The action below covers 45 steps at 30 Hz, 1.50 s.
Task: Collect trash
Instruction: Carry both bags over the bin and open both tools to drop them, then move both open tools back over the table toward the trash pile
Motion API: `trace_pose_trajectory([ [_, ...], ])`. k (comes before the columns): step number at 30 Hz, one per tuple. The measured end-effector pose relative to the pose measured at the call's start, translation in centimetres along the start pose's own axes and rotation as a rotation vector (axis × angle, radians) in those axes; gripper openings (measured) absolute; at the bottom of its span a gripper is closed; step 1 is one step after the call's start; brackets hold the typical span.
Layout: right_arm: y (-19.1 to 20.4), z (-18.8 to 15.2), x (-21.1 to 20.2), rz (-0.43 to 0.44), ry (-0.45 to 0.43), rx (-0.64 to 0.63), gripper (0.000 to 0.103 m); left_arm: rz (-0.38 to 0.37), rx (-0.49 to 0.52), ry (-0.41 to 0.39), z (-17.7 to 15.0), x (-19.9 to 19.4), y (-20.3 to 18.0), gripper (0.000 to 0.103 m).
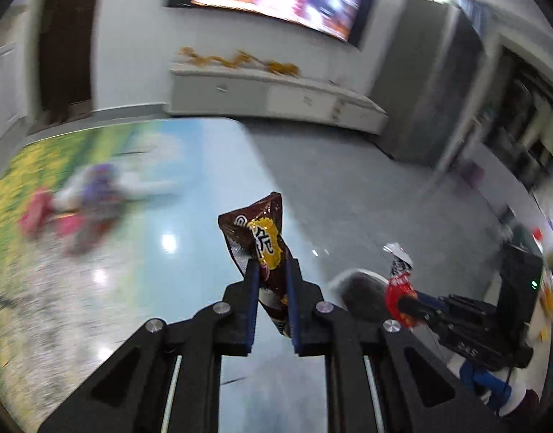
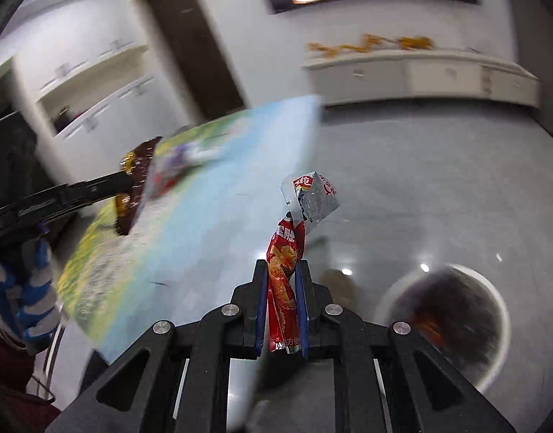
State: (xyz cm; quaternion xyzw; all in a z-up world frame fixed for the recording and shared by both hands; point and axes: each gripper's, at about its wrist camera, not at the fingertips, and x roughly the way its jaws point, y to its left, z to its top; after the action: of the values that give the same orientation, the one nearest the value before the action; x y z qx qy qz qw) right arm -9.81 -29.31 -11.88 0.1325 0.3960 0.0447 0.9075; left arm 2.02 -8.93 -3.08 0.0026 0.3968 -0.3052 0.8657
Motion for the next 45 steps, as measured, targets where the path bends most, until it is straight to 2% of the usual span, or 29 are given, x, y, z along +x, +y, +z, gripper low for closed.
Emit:
trace_pose_trajectory([
  [6, -9.1, -2.4, 0.2, -0.136, 0.045, 0.180, 0.015, -0.093, 0.147, 0.122, 0.6, 7.4, -8.5, 0.014],
  [9, -12.0, -3.0, 0.8, -0.163, 0.067, 0.236, 0.017, -0.120, 0.187, 0.185, 0.7, 11.0, -11.6, 0.014],
  [15, -15.2, -4.1, 2.6, -0.207, 0.095, 0.310, 0.022, -0.174, 0.239, 0.282, 0.1, 16.5, -16.7, 0.017],
  [19, -16.7, -4.8, 3.5, -0.242, 0.111, 0.353, 0.031, -0.203, 0.252, 0.330, -0.4, 18.8, -18.3, 0.033],
  [22, -17.1, -5.3, 3.6, -0.255, 0.114, 0.375, 0.037, -0.222, 0.236, 0.354, -0.8, 19.8, -18.8, 0.040],
  [25, -17.5, -5.5, 3.5, -0.263, 0.115, 0.383, 0.038, -0.219, 0.233, 0.355, -0.6, 20.2, -18.9, 0.045],
  [34, -16.5, -5.3, 2.6, -0.280, 0.097, 0.374, 0.039, -0.163, 0.231, 0.299, -0.6, 18.0, -17.4, 0.046],
  [40, -13.8, -4.0, 1.0, -0.276, 0.067, 0.295, 0.039, -0.071, 0.246, 0.205, -0.2, 14.2, -15.4, 0.047],
  [42, -12.6, -3.4, 0.7, -0.268, 0.056, 0.267, 0.042, -0.036, 0.247, 0.167, -0.2, 12.7, -14.6, 0.050],
  [44, -11.3, -2.7, 0.4, -0.261, 0.044, 0.236, 0.044, 0.005, 0.245, 0.125, -0.2, 11.2, -13.9, 0.060],
  [45, -10.7, -2.4, 0.2, -0.256, 0.039, 0.221, 0.045, 0.024, 0.244, 0.104, -0.2, 10.3, -13.3, 0.061],
])
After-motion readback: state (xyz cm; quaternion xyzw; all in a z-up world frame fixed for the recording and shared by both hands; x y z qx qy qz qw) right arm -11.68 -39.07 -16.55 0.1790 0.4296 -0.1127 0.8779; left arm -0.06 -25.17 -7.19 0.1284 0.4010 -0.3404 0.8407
